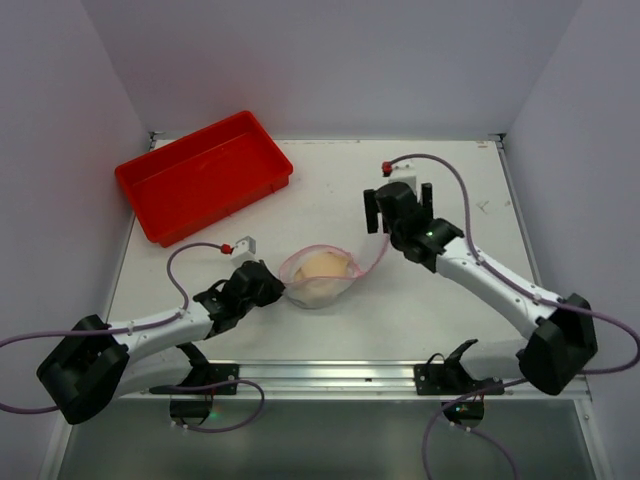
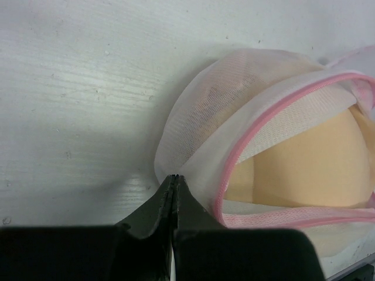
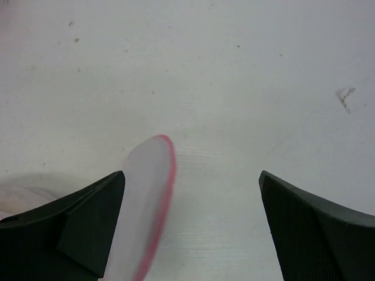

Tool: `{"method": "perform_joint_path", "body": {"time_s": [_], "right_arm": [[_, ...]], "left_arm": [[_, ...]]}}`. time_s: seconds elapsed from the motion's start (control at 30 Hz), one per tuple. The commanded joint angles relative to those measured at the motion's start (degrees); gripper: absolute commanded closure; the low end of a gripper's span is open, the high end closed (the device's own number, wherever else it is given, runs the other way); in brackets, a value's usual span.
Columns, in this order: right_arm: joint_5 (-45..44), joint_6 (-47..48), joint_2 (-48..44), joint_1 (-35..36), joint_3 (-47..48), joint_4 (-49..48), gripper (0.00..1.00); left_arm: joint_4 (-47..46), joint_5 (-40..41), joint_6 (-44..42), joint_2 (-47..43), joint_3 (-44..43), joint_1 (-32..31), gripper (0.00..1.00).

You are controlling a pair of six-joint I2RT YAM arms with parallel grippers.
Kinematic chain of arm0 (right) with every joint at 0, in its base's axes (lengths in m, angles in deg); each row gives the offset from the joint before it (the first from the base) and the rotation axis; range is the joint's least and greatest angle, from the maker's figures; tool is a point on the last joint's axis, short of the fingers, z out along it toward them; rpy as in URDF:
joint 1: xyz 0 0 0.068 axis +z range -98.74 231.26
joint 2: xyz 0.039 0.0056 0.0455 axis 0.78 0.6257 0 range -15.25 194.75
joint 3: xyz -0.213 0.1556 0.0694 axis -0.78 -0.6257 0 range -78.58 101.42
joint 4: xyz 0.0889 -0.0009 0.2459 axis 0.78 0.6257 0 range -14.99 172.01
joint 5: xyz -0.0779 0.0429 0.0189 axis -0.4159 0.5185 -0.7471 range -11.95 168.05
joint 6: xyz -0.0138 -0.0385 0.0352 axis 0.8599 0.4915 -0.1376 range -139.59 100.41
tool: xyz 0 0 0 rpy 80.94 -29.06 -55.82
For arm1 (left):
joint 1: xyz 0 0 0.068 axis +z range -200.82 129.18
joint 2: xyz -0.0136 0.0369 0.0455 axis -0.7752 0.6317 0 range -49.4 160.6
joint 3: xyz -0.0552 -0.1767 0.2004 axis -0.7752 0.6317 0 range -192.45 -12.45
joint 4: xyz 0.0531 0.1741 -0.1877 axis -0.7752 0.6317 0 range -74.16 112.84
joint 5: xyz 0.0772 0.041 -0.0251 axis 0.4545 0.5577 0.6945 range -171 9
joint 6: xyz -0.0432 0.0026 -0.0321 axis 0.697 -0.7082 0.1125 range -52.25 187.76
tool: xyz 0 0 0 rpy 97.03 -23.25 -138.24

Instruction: Unzip the laundry bag and remove the bra

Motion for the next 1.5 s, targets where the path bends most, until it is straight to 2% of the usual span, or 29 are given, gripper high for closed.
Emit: {"method": "perform_joint_path", "body": {"time_s": [0.0,0.07,0.1,0.17,0.2,0.3,0.43,0.53,0.73,0.83,0.93,1.17,1.47], "right_arm": [[3.8,-9.0,-8.8,-2.3,-2.1,6.6,0.02],[7.2,-12.5,-12.8,-2.3,-4.8,7.0,0.02],[11.9,-13.3,-16.7,-2.4,-5.8,6.6,0.02],[17.0,-15.5,-20.3,-2.3,-8.8,5.2,0.03],[21.5,-16.1,-23.1,-2.3,-10.0,3.4,0.03],[28.0,-19.0,-26.2,-2.4,-14.7,-1.2,0.05],[33.9,-24.6,-28.4,-2.3,-20.1,-6.2,0.07],[32.7,-27.3,-28.4,-2.3,-23.6,-8.8,0.07],[28.5,-32.4,-25.8,-4.9,-27.0,-8.0,0.10],[30.9,-33.9,-24.1,-8.4,-29.5,-8.3,0.11],[35.9,-35.1,-22.8,-12.6,-31.7,-11.2,0.12],[43.9,-36.5,-20.3,-19.0,-35.8,-16.3,0.12],[48.3,-36.9,-15.7,-19.6,-36.8,-20.8,0.12]], "left_arm": [[1.1,1.7,-0.8,-1.1,-1.2,0.4,1.00],[4.4,2.4,-2.8,-2.9,-4.0,0.4,0.90],[6.9,2.6,-3.6,-5.3,-5.0,0.4,0.73],[11.2,3.8,-6.0,-7.9,-8.7,0.4,0.58],[12.6,4.6,-7.1,-10.1,-10.1,0.4,0.43],[18.8,5.6,-12.0,-11.8,-16.9,0.4,0.28],[22.4,0.8,-19.1,-8.0,-26.2,-0.1,0.27],[23.5,-1.3,-22.1,-1.2,-34.0,-3.5,0.27],[28.1,5.2,-25.0,16.8,-49.5,-13.1,0.34],[33.2,8.4,-25.3,25.1,-58.4,-17.0,0.39],[36.4,10.7,-25.0,31.8,-63.6,-19.4,0.42],[43.0,14.1,-23.3,41.6,-66.9,-21.7,0.43],[49.5,22.3,-20.3,46.3,-67.9,-21.7,0.46]]}}
